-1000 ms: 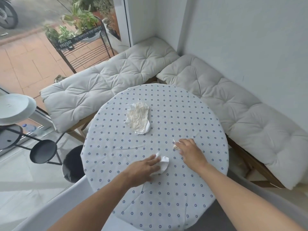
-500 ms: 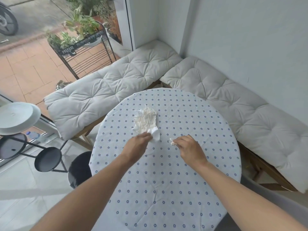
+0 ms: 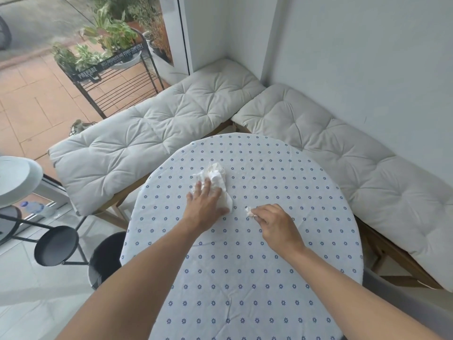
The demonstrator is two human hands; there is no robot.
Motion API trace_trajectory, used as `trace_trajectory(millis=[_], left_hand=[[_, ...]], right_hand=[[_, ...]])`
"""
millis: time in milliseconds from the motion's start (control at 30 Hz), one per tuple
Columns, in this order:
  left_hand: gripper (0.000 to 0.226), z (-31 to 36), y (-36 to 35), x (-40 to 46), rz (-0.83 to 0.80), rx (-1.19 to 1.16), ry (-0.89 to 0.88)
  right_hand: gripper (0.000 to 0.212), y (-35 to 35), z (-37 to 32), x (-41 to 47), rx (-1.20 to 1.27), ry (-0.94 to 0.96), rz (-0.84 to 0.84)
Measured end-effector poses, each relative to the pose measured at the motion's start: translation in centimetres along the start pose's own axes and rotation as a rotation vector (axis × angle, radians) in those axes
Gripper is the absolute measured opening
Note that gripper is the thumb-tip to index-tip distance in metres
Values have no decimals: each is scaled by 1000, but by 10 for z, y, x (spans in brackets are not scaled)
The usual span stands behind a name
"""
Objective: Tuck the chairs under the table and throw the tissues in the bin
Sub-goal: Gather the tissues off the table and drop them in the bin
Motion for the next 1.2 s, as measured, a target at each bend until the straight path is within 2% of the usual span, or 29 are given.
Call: trace_trajectory(millis=[100,200,400,600,733,900,1067,1200], left_hand=[[47,-2,6,-8,104,-30,-46],[28,-8,18,-25,172,25,-86],[23,-58,42,-83,271,-23,-49],[21,-154,66,-151,324,19,-34],[18,-226,79,-194,372,11,-34],[19,-326,71,-221,335,14,-4],[11,-411,18,-229,267,-14,134],[8,-460,-50,-218,148,-76,210]], right_hand=[[22,-2,-4,5,5,1,-9],[22,-5,-16,11,19,19,-23],[20,-20,-71,26,2,108,-32],[17,-66,-163,45,-25,190,-49],[16,-115,-233,58,-40,237,-87],[18,-194,-304,86,-38,271,-127],[15,-295,-345,99,-94,309,-269],[19,-388,-344,101,-144,284,-418]])
Point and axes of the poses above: each hand's wrist, its own x-axis towards the middle knuckle, its own y-axis out of the back of the hand, z = x × y, the point moved 4 cm from there along x, towards the middle knuckle, and after that the axes turned 8 degrees about -z, right-handed, at the moved point
